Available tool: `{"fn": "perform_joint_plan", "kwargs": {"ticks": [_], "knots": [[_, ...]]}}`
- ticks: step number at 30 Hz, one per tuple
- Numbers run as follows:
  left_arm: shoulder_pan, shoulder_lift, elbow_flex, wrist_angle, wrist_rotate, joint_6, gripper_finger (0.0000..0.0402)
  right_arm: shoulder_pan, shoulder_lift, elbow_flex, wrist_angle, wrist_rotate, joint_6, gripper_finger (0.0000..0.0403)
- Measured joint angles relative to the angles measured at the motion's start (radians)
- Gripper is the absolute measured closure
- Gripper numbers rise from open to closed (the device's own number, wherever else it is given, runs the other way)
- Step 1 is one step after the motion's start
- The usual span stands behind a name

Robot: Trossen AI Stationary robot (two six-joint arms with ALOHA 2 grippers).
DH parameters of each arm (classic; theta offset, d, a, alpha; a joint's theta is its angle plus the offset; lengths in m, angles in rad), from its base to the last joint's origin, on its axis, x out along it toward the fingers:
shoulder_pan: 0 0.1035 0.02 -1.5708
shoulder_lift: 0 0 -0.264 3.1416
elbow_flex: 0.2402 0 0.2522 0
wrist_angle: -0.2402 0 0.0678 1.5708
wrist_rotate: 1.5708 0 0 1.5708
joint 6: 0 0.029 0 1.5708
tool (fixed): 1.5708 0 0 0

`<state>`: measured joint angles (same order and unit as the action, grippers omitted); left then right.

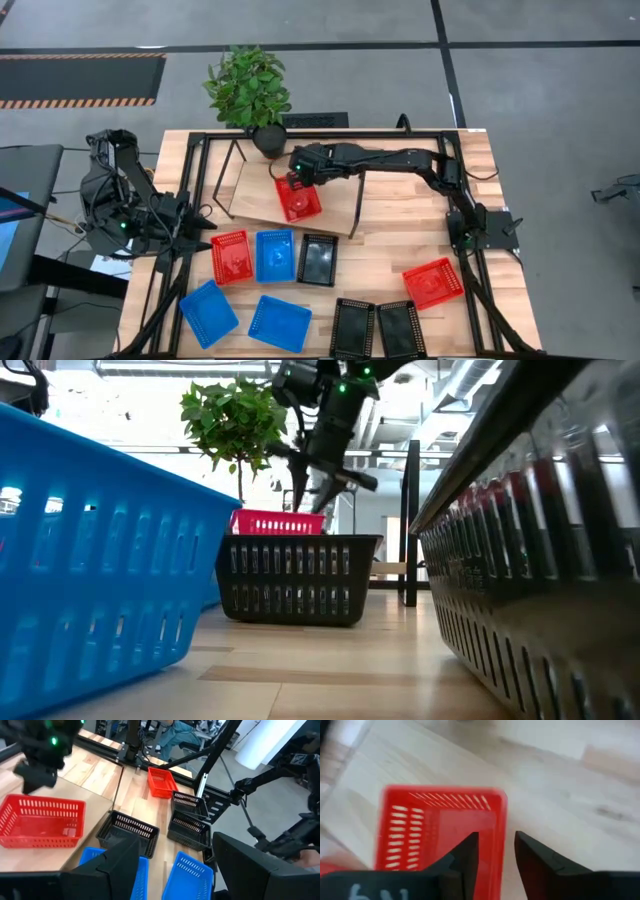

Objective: Stack baskets on shelf by color
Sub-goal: Put the center red basket on the shelf

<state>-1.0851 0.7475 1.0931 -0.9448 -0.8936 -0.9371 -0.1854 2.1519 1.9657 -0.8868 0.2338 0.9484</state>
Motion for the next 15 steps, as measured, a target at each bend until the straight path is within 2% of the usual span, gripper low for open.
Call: {"fn": "perform_joint_plan", "kwargs": {"ticks": [6,10,15], "knots": [[0.0,0.0,0.0,-0.031,0.019,-0.049,0.0164,0.051,-0.001,0.094,-0.012,0.014,-0.225,0.0241],[0.0,0.0,0.0,-0.039,0.019,-0.054,0.0164,0.072,0.01,0.096,-0.038,0.089,-0.33,0.0252],[0.0,0.0,0.0,-0.039,0.018,-0.054,0.0164,0.063,0.026,0.096,-0.007,0.095,-0.53,0.0272]]}}
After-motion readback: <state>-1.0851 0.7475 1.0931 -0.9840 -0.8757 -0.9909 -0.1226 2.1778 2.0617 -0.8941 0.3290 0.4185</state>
